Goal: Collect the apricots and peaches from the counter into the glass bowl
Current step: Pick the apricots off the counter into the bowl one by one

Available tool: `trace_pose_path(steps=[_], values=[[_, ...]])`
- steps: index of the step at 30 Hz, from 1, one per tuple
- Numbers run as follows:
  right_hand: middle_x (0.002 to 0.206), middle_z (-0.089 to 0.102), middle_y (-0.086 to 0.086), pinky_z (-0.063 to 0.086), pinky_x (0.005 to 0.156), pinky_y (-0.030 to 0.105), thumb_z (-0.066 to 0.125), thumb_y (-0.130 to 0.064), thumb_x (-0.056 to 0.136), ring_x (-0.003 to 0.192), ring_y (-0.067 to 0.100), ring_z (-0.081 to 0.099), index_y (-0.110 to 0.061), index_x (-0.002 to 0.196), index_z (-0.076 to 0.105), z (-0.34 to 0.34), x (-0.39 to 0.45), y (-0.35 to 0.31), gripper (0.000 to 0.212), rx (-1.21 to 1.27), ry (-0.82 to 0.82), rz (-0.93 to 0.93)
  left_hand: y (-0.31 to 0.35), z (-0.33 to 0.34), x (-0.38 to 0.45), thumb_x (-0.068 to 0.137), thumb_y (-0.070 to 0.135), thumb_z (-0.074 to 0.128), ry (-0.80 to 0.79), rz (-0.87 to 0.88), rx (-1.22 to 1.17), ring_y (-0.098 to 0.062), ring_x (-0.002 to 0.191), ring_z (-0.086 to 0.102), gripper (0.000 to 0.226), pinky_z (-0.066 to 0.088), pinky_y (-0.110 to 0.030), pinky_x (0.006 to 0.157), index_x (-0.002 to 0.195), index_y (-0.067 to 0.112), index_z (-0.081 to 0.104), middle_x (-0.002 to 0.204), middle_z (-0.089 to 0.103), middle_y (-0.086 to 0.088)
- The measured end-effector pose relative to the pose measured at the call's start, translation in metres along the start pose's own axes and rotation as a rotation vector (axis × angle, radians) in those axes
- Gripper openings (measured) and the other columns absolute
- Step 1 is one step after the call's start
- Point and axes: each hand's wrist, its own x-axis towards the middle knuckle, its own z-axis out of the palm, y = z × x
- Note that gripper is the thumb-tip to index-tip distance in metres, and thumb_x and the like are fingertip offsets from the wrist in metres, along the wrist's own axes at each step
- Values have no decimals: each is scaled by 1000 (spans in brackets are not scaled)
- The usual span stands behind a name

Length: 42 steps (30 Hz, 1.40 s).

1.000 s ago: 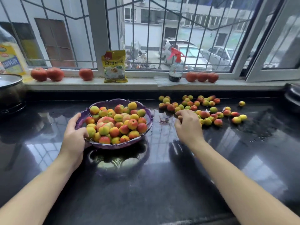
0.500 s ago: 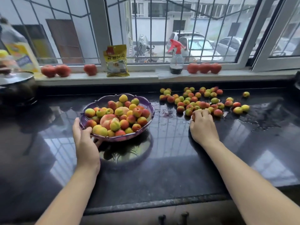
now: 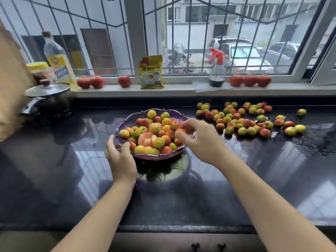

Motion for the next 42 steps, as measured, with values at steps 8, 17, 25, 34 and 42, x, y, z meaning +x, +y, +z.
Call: trace_pose_path(steps=[8,17,25,34,42], values=[[101,68,-4,47,96,43,51,-37,93,99,21,56,-29,103,70,22,17,-8,23,-387,-227,110,-10,-5,10,82,46,53,-95,-56,-36,-20,140,53,85,49,-51,114,163,36,32,158,50,5],[109,64,15,46,89,40,54,-7,92,102,35,58,-5,109,69,-16,34,119,22,-310,458,246,-21,-4,17,79,51,53,-111,-35,-43,-17,133,60,77,50,-50,114,155,42,44,144,62,13],[126,48,19,46,91,49,56,-26,98,120,41,44,-9,120,58,-16,30,152,28,-519,308,548,-24,-3,20,88,32,54,-96,-26,-93,-15,122,67,38,55,-47,107,108,62,66,117,74,21],[113,60,17,43,76,38,64,-24,96,104,38,57,-7,110,58,-12,31,146,24,-538,374,529,-18,-2,15,88,32,53,-113,-30,-122,-16,125,66,42,56,-46,107,125,51,54,129,67,14],[104,66,-13,51,80,12,68,-22,96,94,0,63,-22,121,64,-15,18,63,25,251,218,41,-18,-1,15,88,35,53,-101,-41,-111,-16,127,64,49,54,-48,109,135,48,54,133,66,13]])
